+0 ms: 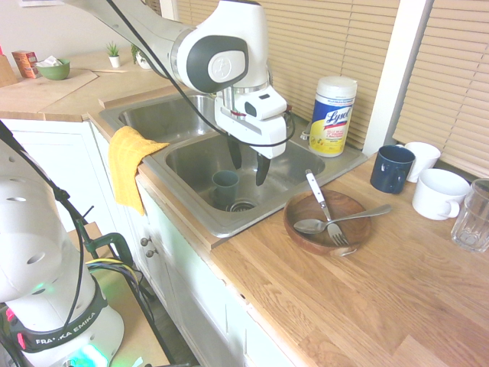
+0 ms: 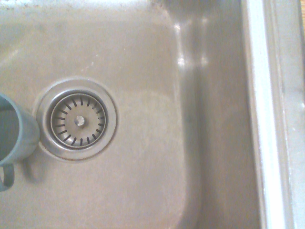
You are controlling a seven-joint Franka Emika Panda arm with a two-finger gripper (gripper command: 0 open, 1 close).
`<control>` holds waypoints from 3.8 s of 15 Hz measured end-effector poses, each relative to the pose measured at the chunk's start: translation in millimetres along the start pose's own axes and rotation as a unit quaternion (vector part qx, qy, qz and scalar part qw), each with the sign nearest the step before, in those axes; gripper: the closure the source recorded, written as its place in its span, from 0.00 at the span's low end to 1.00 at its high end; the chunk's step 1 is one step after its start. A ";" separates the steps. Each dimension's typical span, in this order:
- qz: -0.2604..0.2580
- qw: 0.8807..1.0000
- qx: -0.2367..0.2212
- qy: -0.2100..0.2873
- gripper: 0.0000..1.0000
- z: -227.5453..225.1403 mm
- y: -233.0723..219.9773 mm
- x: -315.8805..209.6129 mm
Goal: Put the spoon into the sink
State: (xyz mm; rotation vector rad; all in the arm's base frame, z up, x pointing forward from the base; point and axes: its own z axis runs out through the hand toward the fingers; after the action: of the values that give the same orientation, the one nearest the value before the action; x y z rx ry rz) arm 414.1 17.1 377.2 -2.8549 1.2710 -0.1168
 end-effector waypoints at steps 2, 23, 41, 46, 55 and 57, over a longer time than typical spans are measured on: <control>0.001 1.000 -0.001 -0.001 0.00 1.6 -0.9 0.4; 0.251 0.956 0.119 0.099 1.00 -17.2 97.3 131.7; 0.259 0.962 0.080 0.028 1.00 47.5 86.9 217.3; 0.259 0.962 0.083 0.032 1.00 43.9 89.0 221.0; 0.258 0.958 0.107 0.060 1.00 27.4 94.9 223.3; 0.255 0.956 0.120 0.078 1.00 14.9 102.0 211.9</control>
State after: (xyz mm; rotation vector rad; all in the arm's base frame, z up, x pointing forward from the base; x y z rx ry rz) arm 480.9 -208.8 371.1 -2.2703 1.8331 -0.4562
